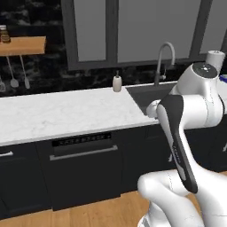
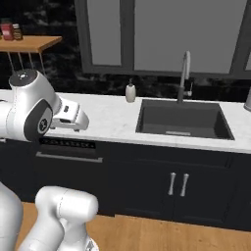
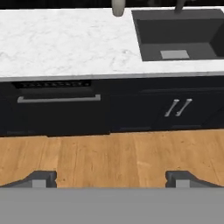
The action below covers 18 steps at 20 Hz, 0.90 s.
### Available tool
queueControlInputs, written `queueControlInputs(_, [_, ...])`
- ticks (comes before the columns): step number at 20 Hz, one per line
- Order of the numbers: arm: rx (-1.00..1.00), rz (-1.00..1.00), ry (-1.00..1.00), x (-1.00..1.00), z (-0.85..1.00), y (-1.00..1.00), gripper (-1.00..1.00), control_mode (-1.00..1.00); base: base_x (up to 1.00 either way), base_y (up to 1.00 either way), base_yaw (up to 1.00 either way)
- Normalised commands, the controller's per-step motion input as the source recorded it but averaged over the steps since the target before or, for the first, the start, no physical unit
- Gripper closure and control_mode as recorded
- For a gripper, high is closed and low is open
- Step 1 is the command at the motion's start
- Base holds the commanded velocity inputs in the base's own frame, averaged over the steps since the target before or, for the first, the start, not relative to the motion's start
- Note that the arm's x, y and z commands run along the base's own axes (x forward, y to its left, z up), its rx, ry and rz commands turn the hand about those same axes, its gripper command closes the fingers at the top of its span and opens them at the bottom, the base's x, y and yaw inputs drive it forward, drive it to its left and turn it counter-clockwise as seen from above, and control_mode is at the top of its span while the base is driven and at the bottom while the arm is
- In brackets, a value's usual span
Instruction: Navigate to the sink.
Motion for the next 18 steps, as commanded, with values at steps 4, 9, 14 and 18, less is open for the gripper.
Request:
queueControlInputs(4, [0.0, 0.0, 0.0, 0.0, 0.0, 0.0, -1.0, 1.0, 0.44, -1.0, 0.21])
queueControlInputs(9, [0.0, 0.0, 0.0, 0.0, 0.0, 0.0, -1.0, 1.0, 0.41, -1.0, 0.19])
queueControlInputs(14, [0.0, 0.0, 0.0, 0.0, 0.0, 0.0, -1.0, 1.0, 0.7, -0.88, 0.1])
queueControlInputs(18, [0.0, 0.0, 0.0, 0.0, 0.0, 0.0, -1.0, 1.0, 0.79, -0.69, 0.05])
